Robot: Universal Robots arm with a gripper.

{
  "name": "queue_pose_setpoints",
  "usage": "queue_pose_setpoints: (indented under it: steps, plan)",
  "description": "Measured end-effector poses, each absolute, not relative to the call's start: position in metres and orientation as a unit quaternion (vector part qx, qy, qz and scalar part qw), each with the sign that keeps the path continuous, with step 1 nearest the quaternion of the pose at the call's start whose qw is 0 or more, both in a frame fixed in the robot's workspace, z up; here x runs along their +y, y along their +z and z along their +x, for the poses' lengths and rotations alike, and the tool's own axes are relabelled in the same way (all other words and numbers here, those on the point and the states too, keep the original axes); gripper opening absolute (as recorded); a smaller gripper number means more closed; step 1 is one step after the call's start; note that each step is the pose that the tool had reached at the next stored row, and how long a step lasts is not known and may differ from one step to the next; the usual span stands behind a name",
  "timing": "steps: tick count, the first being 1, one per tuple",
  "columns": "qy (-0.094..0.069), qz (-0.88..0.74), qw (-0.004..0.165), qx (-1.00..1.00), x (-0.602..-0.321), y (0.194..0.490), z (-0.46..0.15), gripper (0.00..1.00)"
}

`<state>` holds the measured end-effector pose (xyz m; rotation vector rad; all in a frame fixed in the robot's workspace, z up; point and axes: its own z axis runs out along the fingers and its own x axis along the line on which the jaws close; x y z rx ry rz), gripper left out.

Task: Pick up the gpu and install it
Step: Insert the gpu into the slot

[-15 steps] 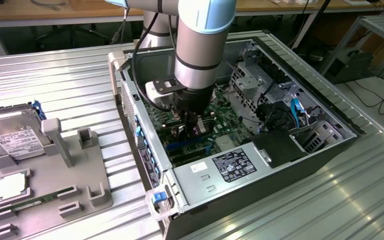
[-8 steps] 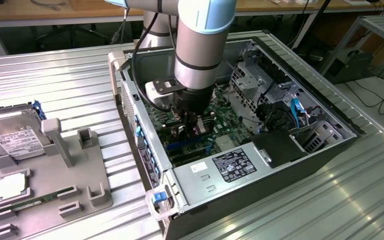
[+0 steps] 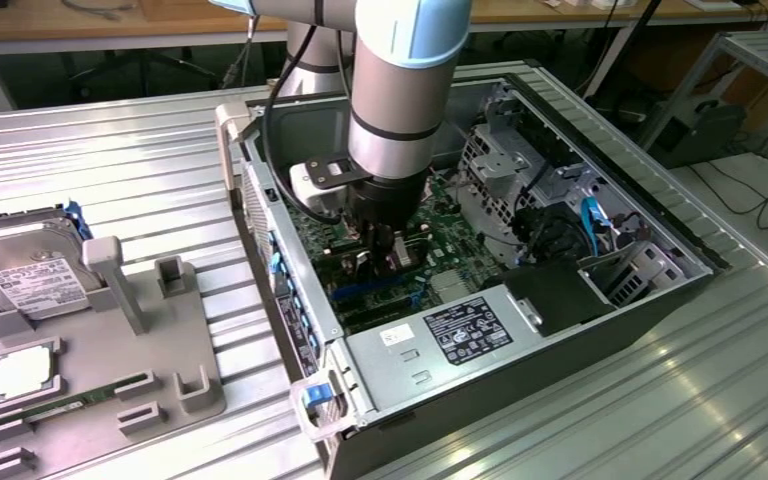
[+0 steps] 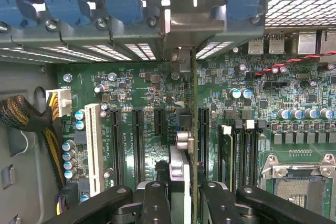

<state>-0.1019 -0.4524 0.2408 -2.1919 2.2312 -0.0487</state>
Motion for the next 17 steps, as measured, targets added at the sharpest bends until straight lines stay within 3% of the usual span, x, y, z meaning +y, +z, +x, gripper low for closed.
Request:
queue_pose_setpoints:
  steps: [17]
  plan:
    - [-0.016,-0.701,0.007,0.713,-0.4524,0.2359,-0.1019,0.28]
